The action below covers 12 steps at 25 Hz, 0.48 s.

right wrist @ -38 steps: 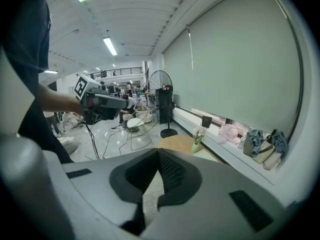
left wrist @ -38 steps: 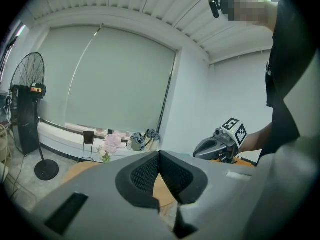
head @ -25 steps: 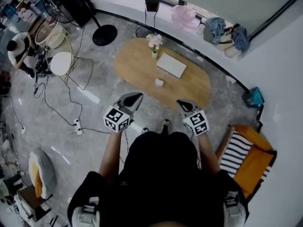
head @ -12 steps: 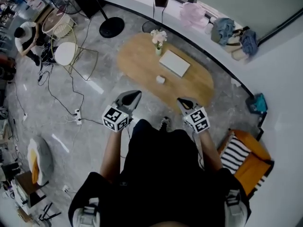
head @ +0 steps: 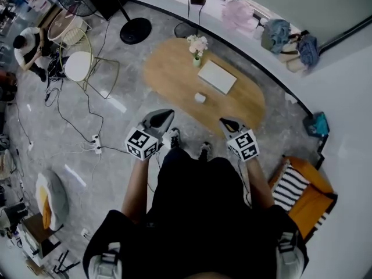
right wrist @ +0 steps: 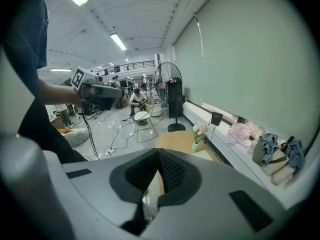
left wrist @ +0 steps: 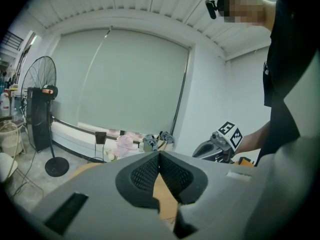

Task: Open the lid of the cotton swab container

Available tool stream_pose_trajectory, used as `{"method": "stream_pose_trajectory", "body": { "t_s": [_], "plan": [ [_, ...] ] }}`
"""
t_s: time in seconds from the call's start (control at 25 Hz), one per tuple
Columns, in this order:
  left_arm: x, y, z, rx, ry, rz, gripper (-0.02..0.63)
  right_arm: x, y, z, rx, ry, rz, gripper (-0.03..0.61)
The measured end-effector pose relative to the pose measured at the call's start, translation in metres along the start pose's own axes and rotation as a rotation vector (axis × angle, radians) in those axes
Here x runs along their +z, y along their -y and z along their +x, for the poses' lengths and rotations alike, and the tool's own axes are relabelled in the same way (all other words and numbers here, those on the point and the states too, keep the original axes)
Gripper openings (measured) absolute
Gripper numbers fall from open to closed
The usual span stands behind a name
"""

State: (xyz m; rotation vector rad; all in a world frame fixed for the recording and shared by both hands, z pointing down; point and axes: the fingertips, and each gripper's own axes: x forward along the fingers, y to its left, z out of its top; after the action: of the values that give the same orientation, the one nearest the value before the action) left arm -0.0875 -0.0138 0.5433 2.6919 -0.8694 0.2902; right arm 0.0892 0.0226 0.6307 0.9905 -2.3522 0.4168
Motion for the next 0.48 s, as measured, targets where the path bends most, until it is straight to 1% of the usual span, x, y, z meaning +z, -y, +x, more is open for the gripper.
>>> {"method": "stream_pose_trajectory", "body": {
  "t_s": [0.16,0.28,0.48],
  "plan": [
    [0.006,-0.03,0.0,-0.05,-0.019,0.024,0.0,0.023,0.001,0.028,-0.05,0.034,0.016,-0.005],
    [0.017,-0.055,0.002,-0.087,-0.023,0.029,0.0,0.045,0.001,0.044,-0.082,0.048,0.041,-0.005],
    [0.026,-0.077,0.015,-0.171,-0.046,0.05,0.0,0.055,0.008,0.063,-0.138,0.035,0.09,-0.005]
  ]
}}
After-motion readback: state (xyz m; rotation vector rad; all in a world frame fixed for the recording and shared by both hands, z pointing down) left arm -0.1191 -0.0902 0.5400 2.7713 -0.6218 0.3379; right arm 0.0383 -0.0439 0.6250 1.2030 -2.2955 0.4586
